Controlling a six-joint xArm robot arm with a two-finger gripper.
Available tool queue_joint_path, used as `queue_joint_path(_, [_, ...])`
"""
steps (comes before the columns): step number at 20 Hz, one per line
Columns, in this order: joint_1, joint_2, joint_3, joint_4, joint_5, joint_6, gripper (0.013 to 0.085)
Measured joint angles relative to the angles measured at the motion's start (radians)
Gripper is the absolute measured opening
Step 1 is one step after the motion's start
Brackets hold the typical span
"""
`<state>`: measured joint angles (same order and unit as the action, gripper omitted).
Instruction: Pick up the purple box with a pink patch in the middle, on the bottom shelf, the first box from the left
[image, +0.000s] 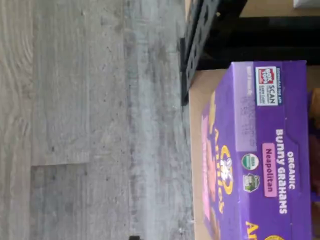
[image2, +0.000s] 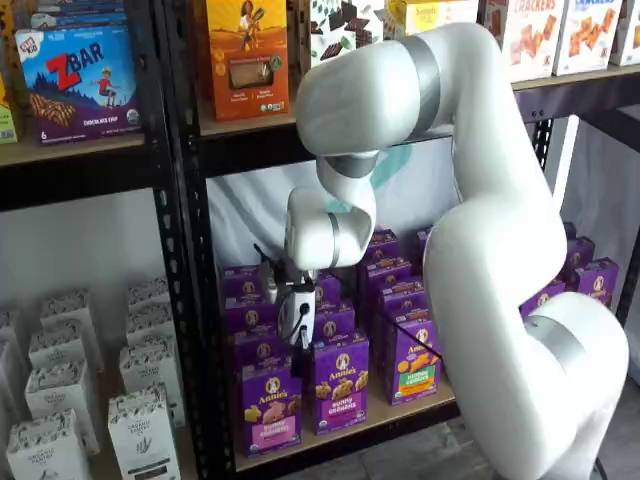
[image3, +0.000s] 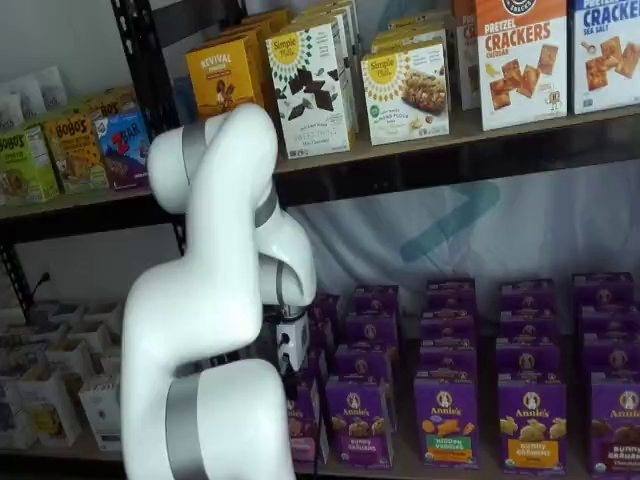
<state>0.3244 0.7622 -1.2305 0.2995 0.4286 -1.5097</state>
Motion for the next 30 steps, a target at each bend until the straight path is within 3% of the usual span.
queue_joint_path(5, [0.005, 0.045, -0.036, 0.021, -0.033, -0.015, 0.085])
queue_joint_path(17, [0.007, 0.147, -0.134, -0.039, -0.044, 0.04, 0.085])
queue_joint_path(30, [0.01, 0.233, -0.226, -0.165, 0.002, 0.158, 0.085])
